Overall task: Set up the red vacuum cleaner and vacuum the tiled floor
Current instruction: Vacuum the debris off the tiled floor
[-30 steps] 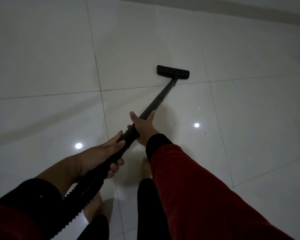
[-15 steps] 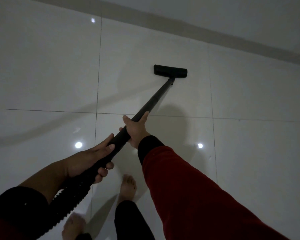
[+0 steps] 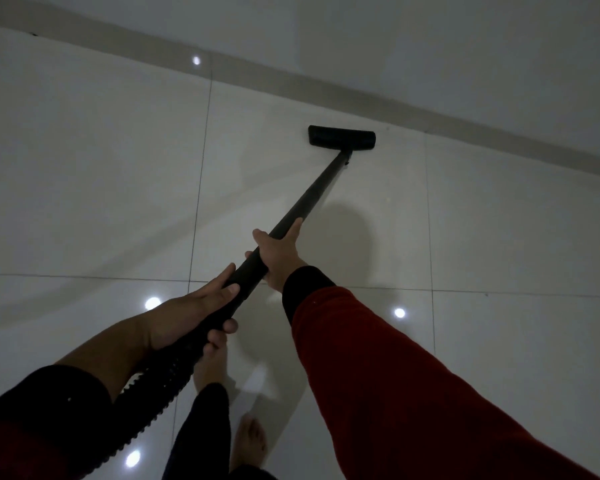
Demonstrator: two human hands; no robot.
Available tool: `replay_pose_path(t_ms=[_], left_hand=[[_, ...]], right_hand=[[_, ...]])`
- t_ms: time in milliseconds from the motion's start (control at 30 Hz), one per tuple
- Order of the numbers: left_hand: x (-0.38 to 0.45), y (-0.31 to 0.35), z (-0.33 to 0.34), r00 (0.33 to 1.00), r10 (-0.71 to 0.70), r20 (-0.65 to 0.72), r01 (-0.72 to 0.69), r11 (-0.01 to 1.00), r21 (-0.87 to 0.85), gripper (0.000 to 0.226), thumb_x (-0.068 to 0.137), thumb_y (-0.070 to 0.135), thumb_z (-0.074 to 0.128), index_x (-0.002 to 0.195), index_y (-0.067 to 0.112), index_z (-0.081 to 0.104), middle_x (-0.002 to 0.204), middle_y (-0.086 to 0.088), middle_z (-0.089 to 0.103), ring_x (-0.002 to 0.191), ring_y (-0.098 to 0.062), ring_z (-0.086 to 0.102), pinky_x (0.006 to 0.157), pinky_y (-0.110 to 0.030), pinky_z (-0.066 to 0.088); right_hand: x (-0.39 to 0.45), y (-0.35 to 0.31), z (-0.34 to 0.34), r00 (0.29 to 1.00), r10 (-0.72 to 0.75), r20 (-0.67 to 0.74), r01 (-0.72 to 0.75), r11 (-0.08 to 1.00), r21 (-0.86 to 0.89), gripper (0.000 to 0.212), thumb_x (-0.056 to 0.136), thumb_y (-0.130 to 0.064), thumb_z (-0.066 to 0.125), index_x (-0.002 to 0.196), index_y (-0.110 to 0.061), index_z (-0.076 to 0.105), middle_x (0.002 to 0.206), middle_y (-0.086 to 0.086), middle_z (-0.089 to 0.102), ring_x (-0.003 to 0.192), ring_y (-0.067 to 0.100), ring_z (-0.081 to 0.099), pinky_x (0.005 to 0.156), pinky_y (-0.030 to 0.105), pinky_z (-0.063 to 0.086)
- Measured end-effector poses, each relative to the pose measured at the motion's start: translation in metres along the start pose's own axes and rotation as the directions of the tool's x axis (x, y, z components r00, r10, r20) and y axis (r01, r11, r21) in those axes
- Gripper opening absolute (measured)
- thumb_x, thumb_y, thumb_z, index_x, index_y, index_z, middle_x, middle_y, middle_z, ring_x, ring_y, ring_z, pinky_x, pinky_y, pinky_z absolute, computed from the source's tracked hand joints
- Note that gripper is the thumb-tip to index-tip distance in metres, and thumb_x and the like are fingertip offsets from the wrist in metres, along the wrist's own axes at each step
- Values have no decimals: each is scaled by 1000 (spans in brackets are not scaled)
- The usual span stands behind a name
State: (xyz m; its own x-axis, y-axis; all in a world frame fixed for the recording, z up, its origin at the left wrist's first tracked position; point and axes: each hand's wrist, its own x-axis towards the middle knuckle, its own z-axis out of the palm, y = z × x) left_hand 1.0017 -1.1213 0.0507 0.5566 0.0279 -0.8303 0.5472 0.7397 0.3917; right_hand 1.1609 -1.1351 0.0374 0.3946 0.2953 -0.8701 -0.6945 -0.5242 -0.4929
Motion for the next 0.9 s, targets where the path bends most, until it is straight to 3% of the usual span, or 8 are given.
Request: replay_pose_path(t_ms=[100, 233, 400, 567, 733, 833, 900], left_hand=[[1, 50, -9, 989, -42, 142, 56, 994, -98, 50, 90, 37, 49, 131, 60, 29, 59, -2, 50, 41, -8, 43, 36, -21, 43], [5, 88, -15, 977, -39, 210, 59, 994, -93, 80, 72, 45, 66, 138, 59, 24, 61, -3, 49, 42, -9, 44, 37, -22, 44], [16, 113, -12, 979, -45, 198, 62, 995, -82, 67, 81, 40, 54, 138, 59, 25, 61, -2, 48, 43, -7, 41, 39, -20, 42], [23, 123, 8, 973, -58, 224, 80, 992, -93, 63, 83, 40, 53, 138, 58, 27, 62, -2, 48, 43, -7, 40, 39, -20, 41], [48, 132, 43, 971, -67, 230, 89, 992, -88, 55, 91, 37, 48, 138, 57, 28, 61, -2, 48, 42, -7, 40, 37, -19, 41], [65, 131, 64, 972, -75, 223, 97, 991, -90, 53, 93, 37, 47, 138, 57, 27, 60, -2, 48, 41, -7, 41, 38, -18, 41], [73, 129, 79, 972, -80, 223, 102, 991, -91, 53, 94, 37, 46, 138, 57, 26, 60, -1, 49, 41, -7, 41, 38, -18, 42]], right_hand=[[14, -28, 12, 1000, -22, -8, 22, 1000, -3, 93, 97, -14, 53, 144, -50, -18, 150, 12, 32, 78, 19, 60, 80, 37, 52], [25, -54, 24, 998, -29, -54, 28, 999, -18, 90, 96, -12, 50, 146, -49, -15, 142, 11, 39, 74, 17, 61, 83, 39, 54], [34, -76, 24, 991, -24, -128, 23, 1000, -6, 88, 93, -9, 48, 147, -50, -8, 102, -1, 42, 73, 17, 61, 89, 45, 55], [32, -90, 2, 986, -23, -166, 24, 1000, 1, 87, 93, -9, 47, 147, -52, -6, 116, 1, 36, 70, 16, 61, 83, 40, 56], [43, -106, -37, 986, -24, -167, 23, 1000, -6, 87, 94, -8, 47, 148, -49, -7, 90, -4, 41, 75, 17, 60, 84, 40, 54], [50, -113, -62, 986, -57, -160, 51, 998, -43, 81, 94, -5, 48, 150, -41, 1, 109, 10, 54, 87, 29, 63, 83, 43, 51], [52, -116, -78, 986, -31, -166, 26, 999, -29, 84, 95, -4, 47, 150, -43, -3, 96, 7, 51, 89, 28, 62, 84, 42, 51]])
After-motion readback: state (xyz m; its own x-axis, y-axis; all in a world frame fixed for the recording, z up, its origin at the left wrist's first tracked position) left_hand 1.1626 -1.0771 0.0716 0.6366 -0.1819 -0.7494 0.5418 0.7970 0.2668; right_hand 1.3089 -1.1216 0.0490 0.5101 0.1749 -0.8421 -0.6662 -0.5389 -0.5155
